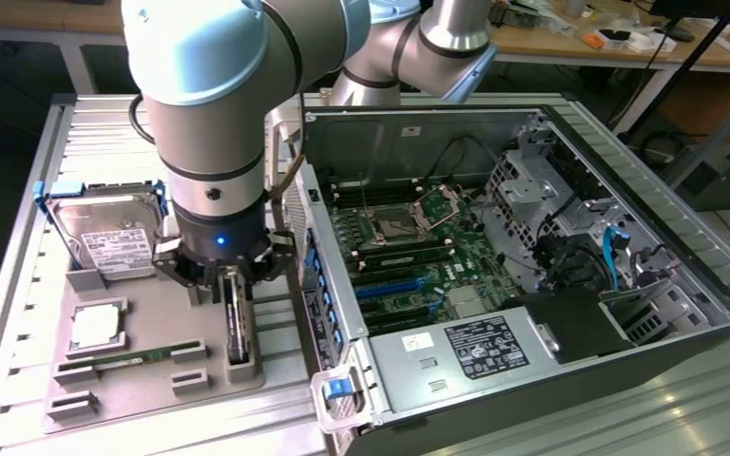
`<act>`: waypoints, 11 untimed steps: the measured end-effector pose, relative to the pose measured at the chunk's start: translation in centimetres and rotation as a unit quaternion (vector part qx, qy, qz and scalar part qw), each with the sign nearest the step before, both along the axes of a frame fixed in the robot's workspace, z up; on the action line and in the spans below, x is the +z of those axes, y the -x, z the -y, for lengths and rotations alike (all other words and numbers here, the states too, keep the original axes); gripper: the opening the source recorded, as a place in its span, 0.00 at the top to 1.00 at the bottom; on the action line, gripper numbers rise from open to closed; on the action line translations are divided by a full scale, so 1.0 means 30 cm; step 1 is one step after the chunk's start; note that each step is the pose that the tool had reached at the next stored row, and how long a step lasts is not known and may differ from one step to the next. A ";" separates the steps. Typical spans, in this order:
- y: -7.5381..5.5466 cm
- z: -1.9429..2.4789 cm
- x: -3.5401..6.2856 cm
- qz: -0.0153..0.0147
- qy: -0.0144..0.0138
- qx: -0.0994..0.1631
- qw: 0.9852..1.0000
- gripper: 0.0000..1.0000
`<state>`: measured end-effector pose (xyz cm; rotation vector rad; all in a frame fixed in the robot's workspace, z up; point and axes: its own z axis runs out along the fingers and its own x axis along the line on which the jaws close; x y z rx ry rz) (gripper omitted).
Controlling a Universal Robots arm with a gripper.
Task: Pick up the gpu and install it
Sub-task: 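Pick up the gpu and move the gpu toward the slot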
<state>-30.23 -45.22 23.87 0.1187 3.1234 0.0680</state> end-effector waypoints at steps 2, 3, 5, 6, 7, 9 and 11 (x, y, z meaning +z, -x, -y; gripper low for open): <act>0.000 0.004 0.000 0.000 0.000 0.000 1.000 0.59; 0.000 0.006 0.000 0.000 0.000 0.000 1.000 0.59; 0.000 0.011 0.000 0.000 0.000 0.000 1.000 0.59; 0.000 0.013 0.000 0.000 0.000 0.000 1.000 0.59; 0.000 0.014 0.000 0.000 0.000 0.000 1.000 0.59; 0.000 0.016 0.000 0.000 0.000 0.000 1.000 0.59; 0.000 0.020 0.000 0.000 0.000 0.000 1.000 0.59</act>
